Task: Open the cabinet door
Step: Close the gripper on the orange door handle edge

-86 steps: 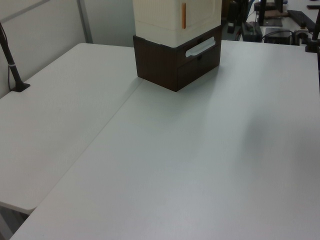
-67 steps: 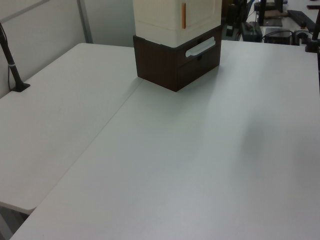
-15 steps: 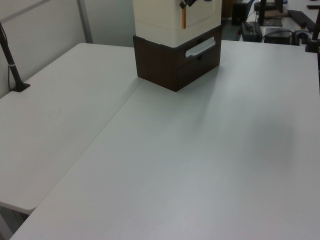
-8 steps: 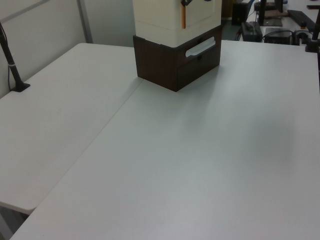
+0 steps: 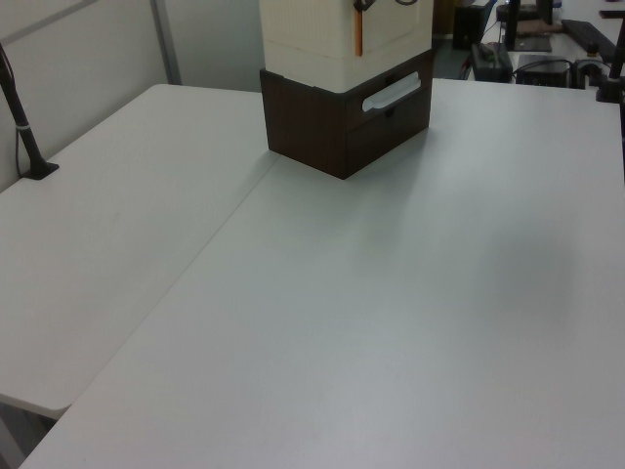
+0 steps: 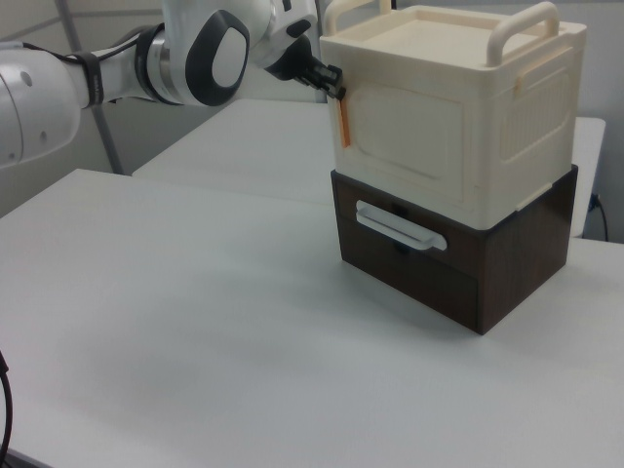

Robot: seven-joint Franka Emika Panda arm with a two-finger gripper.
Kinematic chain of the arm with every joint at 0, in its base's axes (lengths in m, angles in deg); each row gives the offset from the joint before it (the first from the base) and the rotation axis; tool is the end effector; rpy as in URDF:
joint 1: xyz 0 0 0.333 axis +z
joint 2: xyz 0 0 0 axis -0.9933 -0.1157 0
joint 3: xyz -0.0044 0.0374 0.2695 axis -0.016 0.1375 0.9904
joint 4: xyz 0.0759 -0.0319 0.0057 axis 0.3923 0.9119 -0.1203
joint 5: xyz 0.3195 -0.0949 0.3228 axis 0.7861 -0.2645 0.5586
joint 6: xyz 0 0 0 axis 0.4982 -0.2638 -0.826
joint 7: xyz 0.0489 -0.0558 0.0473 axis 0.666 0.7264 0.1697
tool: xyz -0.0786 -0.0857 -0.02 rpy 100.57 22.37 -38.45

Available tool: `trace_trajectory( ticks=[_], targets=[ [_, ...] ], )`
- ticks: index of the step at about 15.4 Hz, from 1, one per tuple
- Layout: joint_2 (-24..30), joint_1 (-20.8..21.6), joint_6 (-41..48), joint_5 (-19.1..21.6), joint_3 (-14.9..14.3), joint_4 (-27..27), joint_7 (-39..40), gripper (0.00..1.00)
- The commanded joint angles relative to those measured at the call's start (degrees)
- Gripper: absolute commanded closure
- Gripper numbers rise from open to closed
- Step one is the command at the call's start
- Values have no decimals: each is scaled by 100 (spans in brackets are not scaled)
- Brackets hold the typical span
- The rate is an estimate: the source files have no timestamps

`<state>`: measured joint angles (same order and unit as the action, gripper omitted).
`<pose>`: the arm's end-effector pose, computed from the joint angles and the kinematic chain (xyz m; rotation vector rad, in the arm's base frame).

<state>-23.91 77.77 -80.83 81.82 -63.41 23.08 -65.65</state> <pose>0.7562 -0.1098 0.5679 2.7847 -0.3697 1.2187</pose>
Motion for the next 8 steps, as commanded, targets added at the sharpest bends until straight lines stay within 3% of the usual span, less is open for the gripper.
trace_trajectory(
  ticks=[1, 8],
  targets=[
    [-40, -101, 347, -170, -34, 79, -111, 95],
    [215, -153, 1367, -108, 2, 87, -129, 95]
  ],
)
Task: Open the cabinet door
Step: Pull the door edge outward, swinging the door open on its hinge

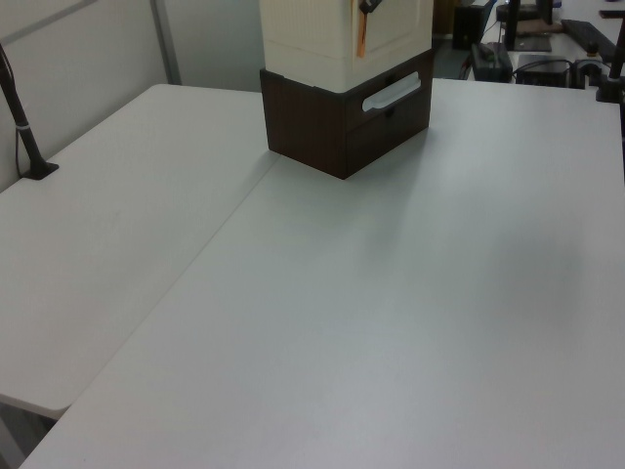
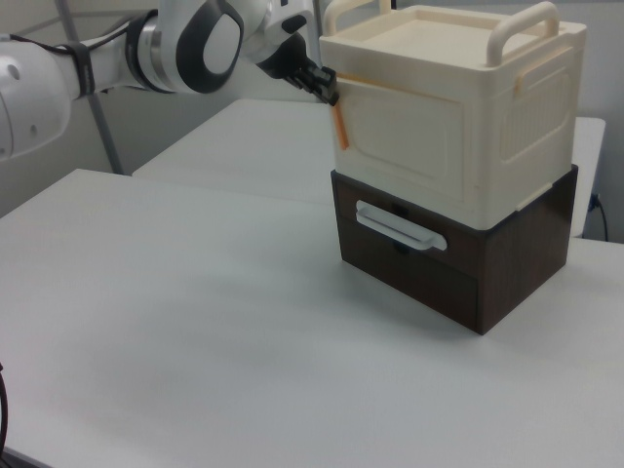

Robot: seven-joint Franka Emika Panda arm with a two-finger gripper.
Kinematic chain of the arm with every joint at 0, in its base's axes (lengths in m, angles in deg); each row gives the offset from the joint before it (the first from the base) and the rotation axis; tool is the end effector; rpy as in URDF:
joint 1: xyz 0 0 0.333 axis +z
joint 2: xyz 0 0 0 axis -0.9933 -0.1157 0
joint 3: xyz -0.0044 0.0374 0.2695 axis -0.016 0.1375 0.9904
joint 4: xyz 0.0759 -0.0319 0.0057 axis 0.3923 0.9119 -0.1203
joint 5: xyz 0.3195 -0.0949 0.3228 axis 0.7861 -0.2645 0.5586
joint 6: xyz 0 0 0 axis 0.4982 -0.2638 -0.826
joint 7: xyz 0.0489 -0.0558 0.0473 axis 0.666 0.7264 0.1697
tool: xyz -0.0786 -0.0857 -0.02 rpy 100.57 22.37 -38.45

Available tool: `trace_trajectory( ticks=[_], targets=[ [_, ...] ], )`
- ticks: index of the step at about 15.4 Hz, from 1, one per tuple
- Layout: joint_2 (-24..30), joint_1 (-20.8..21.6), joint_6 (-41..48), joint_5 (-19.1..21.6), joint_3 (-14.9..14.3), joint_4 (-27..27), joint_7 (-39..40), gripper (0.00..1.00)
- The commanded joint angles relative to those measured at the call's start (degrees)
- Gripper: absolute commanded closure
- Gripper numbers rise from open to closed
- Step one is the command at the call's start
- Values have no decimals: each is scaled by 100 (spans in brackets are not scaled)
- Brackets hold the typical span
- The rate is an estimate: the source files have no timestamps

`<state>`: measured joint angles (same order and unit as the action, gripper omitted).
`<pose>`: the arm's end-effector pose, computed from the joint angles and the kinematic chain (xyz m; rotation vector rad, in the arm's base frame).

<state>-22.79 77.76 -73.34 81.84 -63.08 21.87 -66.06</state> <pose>0.7489 -0.1070 0.5767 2.8356 -0.3936 1.0925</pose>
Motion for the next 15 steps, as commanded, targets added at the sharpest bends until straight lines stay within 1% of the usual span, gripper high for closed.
trace_trajectory(
  ticks=[1, 4, 8, 13, 15],
  targets=[
    [139, -152, 715, -110, -31, 226, -70, 95],
    [183, -170, 786, -110, -31, 341, -61, 95],
    [481, -214, 803, -119, -31, 621, -52, 95],
    [666, -214, 1207, -119, -22, 666, 53, 95],
    [736, -222, 1531, -110, -31, 666, 254, 94]
  ],
)
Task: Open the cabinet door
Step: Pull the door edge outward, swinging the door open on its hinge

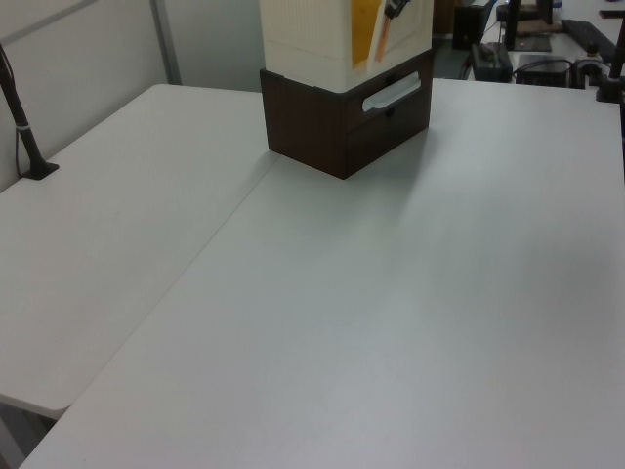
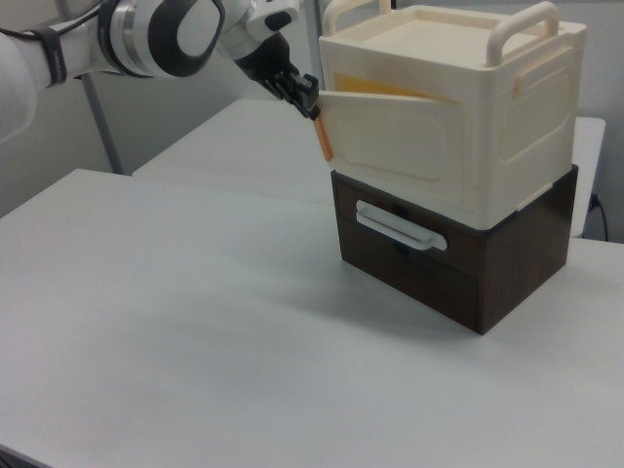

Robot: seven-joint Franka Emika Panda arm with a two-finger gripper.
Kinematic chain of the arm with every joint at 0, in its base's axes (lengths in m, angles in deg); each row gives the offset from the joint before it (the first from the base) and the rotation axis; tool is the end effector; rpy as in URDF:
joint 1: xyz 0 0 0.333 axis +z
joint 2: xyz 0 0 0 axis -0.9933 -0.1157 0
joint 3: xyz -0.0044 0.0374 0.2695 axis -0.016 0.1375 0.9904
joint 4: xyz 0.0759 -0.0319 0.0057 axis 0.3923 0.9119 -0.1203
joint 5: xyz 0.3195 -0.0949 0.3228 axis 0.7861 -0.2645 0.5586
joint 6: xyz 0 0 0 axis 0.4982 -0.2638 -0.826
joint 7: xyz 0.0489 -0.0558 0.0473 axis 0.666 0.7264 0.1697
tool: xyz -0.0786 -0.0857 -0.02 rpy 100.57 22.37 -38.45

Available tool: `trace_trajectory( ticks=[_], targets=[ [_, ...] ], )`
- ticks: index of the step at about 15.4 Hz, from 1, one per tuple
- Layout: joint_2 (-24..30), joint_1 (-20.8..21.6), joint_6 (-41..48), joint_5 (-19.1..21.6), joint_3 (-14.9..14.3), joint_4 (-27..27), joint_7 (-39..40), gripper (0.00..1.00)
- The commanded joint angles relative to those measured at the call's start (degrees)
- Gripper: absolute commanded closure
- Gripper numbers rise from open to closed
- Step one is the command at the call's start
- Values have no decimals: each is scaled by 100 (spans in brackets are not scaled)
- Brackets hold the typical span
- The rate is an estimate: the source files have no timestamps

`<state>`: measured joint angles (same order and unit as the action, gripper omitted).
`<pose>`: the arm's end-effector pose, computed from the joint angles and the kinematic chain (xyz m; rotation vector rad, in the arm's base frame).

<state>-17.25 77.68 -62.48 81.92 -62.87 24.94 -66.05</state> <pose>0.7172 -0.1050 0.5892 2.9042 -0.4216 0.8802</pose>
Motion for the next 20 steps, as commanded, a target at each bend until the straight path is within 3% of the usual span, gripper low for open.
trace_trajectory(
  ticks=[1, 4, 7, 8, 10, 11, 18, 20],
  targets=[
    [235, -267, 561, -109, -43, 385, 376, 92],
    [507, -320, 789, -100, -43, 612, 597, 82],
    [806, -504, 886, 5, -43, 850, 745, 42],
    [868, -574, 1017, 49, -43, 851, 842, 36],
    [999, -776, 1421, 93, -43, 851, 1175, 8],
    [1052, -846, 1606, 84, -52, 851, 1377, 0],
    [1404, -1742, 2310, 84, -105, 816, 2766, 0],
    [1431, -1954, 2372, 75, -113, 772, 2847, 0]
  ],
)
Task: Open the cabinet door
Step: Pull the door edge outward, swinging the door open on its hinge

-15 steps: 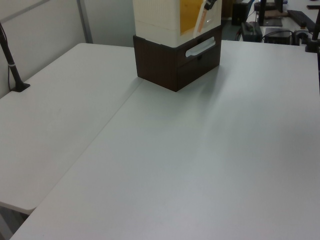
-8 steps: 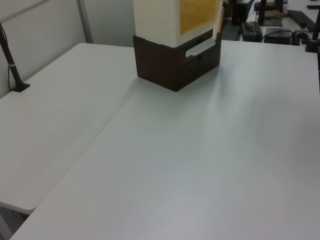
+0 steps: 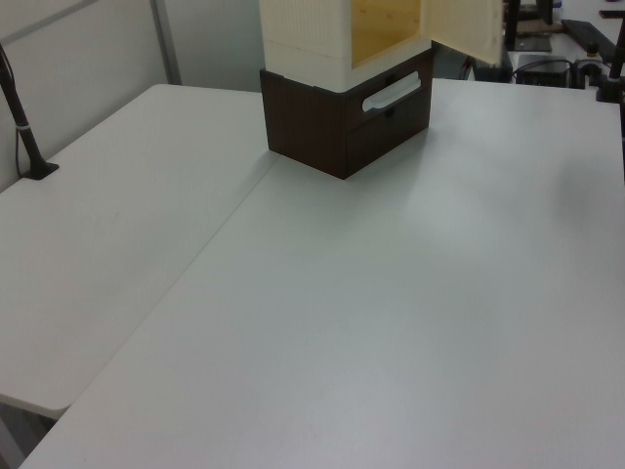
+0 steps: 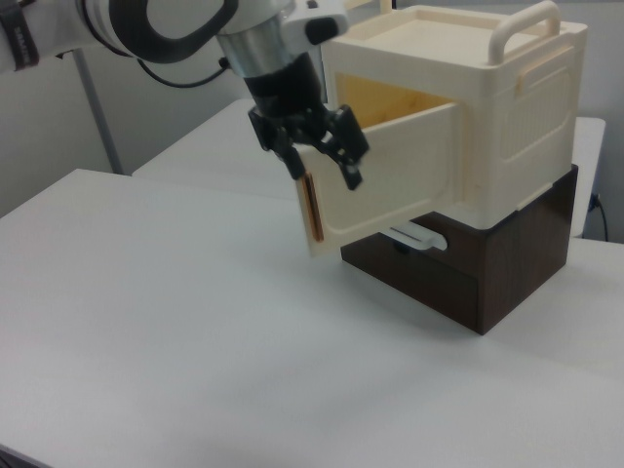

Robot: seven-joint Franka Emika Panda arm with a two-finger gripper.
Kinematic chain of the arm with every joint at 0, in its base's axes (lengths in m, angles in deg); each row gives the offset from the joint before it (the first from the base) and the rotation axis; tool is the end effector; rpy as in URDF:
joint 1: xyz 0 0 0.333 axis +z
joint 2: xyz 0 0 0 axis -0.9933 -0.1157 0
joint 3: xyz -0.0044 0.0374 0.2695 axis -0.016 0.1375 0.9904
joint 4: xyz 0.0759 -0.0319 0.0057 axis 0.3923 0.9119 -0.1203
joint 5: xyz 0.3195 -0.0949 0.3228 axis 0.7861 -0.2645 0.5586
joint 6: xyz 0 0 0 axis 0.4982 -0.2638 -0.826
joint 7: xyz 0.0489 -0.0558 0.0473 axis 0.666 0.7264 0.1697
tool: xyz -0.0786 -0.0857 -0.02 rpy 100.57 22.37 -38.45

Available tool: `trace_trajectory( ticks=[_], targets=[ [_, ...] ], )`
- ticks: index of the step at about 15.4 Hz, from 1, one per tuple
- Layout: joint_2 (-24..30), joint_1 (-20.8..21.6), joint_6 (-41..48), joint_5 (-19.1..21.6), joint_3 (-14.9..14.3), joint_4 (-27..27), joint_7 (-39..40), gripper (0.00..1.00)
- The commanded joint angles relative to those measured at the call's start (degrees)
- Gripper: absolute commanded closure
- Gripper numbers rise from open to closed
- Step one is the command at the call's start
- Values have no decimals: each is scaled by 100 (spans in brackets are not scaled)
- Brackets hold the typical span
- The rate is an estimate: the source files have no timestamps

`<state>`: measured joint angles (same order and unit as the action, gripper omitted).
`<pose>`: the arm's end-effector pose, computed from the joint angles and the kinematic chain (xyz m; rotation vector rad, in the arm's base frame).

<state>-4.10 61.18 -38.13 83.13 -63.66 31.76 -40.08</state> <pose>0.5679 -0.2793 0.6211 2.9606 -0.2460 0.3405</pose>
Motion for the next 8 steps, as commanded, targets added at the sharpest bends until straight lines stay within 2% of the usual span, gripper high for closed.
trace_trajectory(
  ticks=[1, 4, 6, 8],
  targets=[
    [124, -375, -28, -46, -43, 11, 250, 0],
    [115, -420, 331, -37, -236, -436, 224, 0],
    [168, -420, 490, -19, -246, -517, 188, 0],
    [299, -350, 491, 251, -211, -517, 127, 0]
  ],
)
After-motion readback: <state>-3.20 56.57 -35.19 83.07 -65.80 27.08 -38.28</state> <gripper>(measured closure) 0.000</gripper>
